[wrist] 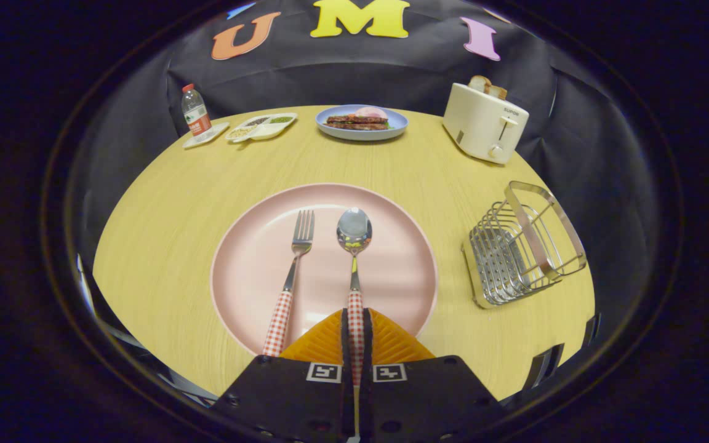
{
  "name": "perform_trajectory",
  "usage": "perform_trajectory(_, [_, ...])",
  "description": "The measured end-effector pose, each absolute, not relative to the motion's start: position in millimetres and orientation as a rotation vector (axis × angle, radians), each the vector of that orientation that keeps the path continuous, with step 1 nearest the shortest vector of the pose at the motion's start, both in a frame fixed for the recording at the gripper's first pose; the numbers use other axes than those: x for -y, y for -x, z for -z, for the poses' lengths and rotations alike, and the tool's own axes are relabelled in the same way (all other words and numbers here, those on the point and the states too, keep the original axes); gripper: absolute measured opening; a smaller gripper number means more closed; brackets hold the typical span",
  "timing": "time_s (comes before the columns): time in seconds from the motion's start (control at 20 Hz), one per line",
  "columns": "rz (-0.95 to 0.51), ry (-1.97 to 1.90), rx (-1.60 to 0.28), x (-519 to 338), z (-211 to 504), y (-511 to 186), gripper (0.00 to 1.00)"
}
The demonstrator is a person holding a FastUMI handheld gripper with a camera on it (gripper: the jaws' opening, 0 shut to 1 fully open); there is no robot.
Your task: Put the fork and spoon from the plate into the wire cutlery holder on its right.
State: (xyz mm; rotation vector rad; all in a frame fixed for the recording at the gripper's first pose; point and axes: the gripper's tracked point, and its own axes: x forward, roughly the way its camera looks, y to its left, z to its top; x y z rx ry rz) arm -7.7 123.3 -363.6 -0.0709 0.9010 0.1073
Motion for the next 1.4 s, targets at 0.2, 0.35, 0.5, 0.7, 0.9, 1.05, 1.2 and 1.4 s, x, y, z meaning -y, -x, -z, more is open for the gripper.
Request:
perform_trajectory(0.2, [-0.126,0.034,-0.943,-119,332,11,0.04])
perform_trajectory(0.35, [-0.163,0.013,-0.958,-113,284,13,0.04])
perform_trajectory(0.5, [-0.179,0.009,-0.965,-90,231,11,0.04])
perform_trajectory(0.7, [-0.166,0.058,-1.025,-33,178,9,0.04])
perform_trajectory(0.9, [-0.139,0.075,-1.146,17,158,16,0.04])
perform_trajectory(1.05, [-0.103,0.051,-1.295,36,171,21,0.04])
perform_trajectory(1.2, [-0.104,-0.024,-1.472,32,194,27,0.04])
perform_trajectory(1.4, [-0.077,-0.092,-1.641,30,219,26,0.04])
